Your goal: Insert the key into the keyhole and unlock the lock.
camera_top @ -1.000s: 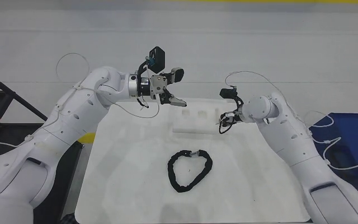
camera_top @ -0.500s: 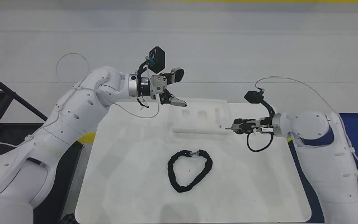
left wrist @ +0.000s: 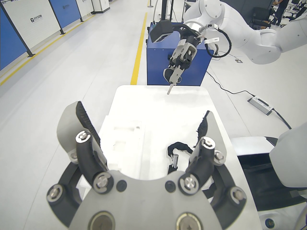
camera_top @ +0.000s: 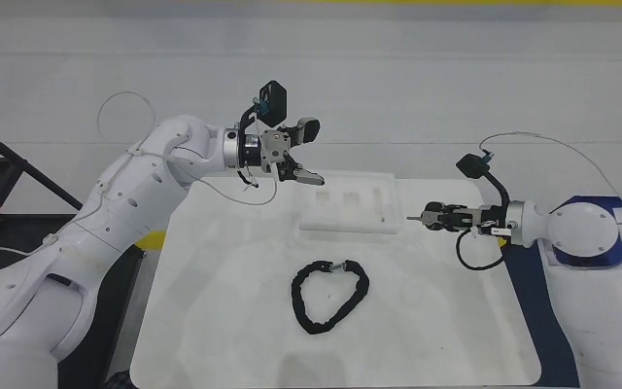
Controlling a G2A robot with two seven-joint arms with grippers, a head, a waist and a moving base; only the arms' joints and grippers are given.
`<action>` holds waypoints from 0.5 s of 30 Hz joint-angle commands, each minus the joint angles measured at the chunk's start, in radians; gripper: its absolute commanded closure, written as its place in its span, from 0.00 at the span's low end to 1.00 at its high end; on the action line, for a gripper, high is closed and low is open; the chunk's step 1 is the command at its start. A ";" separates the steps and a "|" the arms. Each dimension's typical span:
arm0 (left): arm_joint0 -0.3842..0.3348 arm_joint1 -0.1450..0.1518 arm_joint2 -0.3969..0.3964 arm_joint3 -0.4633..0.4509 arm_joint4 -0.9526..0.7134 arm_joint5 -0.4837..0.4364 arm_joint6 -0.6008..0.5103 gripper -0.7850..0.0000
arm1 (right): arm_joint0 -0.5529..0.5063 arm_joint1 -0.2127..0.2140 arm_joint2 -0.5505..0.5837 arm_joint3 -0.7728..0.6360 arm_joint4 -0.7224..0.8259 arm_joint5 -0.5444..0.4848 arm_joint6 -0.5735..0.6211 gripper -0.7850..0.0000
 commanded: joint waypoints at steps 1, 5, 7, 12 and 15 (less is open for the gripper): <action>0.000 0.000 0.000 0.000 0.000 0.000 0.000 0.00 | 0.000 0.000 0.000 0.000 0.000 0.000 0.000 1.00; 0.000 0.000 0.000 0.000 0.000 0.000 0.000 0.00 | 0.000 0.000 0.000 0.000 0.000 0.000 0.000 1.00; 0.012 0.002 -0.008 -0.011 0.061 0.081 -0.028 0.00 | 0.000 0.000 0.000 0.000 0.000 0.000 0.000 1.00; 0.086 -0.002 -0.004 -0.020 0.161 0.206 -0.030 0.00 | 0.000 0.000 0.000 0.000 0.000 0.000 0.000 1.00; 0.133 -0.015 0.018 -0.013 0.241 0.260 -0.016 0.00 | 0.000 0.000 0.000 0.000 0.000 0.000 0.000 1.00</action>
